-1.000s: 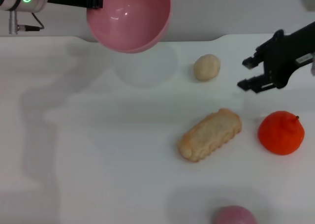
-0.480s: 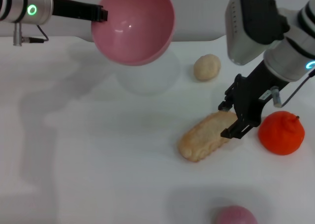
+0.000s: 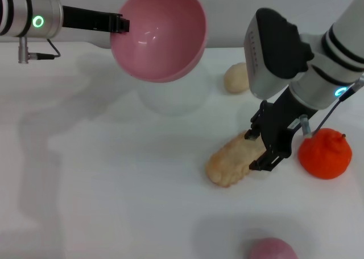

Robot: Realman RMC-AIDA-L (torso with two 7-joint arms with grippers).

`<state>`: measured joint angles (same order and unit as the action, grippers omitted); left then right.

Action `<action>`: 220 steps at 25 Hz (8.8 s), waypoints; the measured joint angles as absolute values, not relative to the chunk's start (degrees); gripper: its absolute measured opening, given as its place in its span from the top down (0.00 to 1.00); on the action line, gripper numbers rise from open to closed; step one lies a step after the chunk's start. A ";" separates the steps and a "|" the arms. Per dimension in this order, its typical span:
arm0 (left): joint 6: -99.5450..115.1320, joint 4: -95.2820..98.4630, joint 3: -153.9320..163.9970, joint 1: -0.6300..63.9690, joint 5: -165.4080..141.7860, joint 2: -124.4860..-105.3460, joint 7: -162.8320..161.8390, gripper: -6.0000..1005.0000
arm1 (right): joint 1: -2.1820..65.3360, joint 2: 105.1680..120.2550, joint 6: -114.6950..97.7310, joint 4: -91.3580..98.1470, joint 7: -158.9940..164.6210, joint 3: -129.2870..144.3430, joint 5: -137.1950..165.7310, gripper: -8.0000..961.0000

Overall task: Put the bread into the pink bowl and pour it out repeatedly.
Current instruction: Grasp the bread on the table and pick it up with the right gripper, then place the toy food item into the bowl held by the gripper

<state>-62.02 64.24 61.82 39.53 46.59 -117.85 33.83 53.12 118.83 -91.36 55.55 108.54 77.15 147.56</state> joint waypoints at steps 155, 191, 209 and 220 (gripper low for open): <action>-62.05 59.54 74.46 39.64 52.81 -118.22 35.09 0.95 | 35.17 118.41 -91.07 56.32 57.83 55.33 95.73 0.85; -62.28 57.52 75.14 40.66 52.72 -118.03 35.06 0.95 | 36.07 118.75 -80.28 51.55 56.60 62.19 98.30 0.70; -61.02 54.64 74.56 41.33 52.62 -117.80 35.59 0.95 | 36.38 118.83 -77.01 51.83 56.04 62.76 93.61 0.55; -59.93 53.05 74.43 41.33 52.58 -117.51 35.69 0.95 | 35.60 118.83 -71.91 51.79 54.79 61.83 83.12 0.54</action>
<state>-59.93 53.05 74.43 41.33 52.58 -117.51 35.69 35.60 118.83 -71.91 51.79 54.79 61.83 83.12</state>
